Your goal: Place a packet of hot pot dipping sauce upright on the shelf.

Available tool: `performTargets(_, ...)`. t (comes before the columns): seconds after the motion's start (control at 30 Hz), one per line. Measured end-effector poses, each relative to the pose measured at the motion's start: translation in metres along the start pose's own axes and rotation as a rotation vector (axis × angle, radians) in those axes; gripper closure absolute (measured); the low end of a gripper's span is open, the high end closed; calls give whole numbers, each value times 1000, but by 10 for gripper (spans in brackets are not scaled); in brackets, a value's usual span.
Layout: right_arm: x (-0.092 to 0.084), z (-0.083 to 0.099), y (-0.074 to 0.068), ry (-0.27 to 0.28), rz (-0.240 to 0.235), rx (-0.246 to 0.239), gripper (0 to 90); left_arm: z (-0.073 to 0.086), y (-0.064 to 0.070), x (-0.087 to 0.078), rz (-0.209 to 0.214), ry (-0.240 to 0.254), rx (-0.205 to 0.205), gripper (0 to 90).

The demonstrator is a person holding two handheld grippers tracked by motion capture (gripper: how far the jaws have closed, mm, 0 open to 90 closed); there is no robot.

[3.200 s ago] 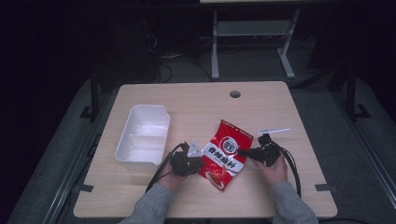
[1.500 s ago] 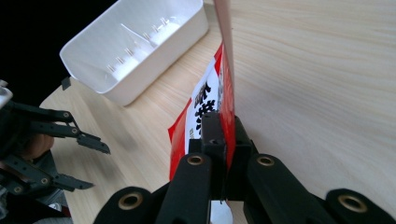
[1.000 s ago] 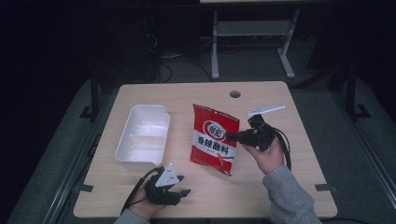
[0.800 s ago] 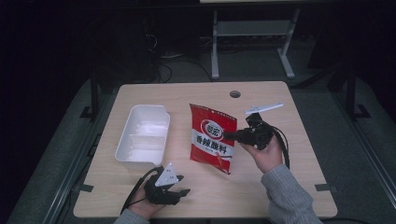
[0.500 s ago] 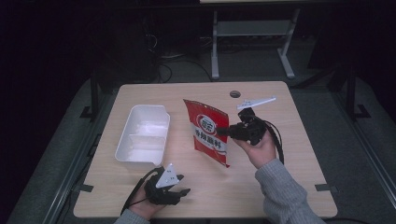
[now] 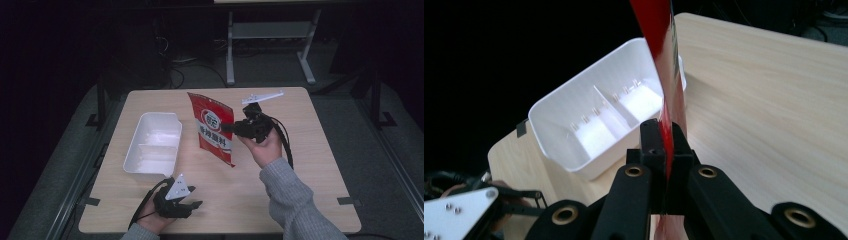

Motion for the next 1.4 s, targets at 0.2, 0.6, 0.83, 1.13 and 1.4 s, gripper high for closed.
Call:
performTargets(0.2, 11, -15, -7, 24, -2, -10, 900, 1, -2, -1, -1, -1, -3, 480)
performTargets(0.6, 29, -40, -20, 47, -5, -39, 899, 3, -5, -2, -2, 1, -7, 480)
performTargets(0.83, 38, -54, -28, 65, -9, -52, 899, 3, -5, -1, 0, -1, -6, 480)
performTargets(1.13, 55, -67, -39, 71, -26, -73, 899, 4, -5, 0, 10, -4, -9, 479)
performTargets(1.4, 73, -79, -49, 68, -41, -93, 899, 6, -8, 0, 12, -9, -10, 478)
Point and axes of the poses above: each handheld gripper's, and its own axes: x roughly forward along the jaws, z roughly out of its underside, y roughly to its right, the point moved 2 cm from there along x, roughly forward along the jaws, and after that the axes turned 5 degrees about x, right-handed, at the moved point
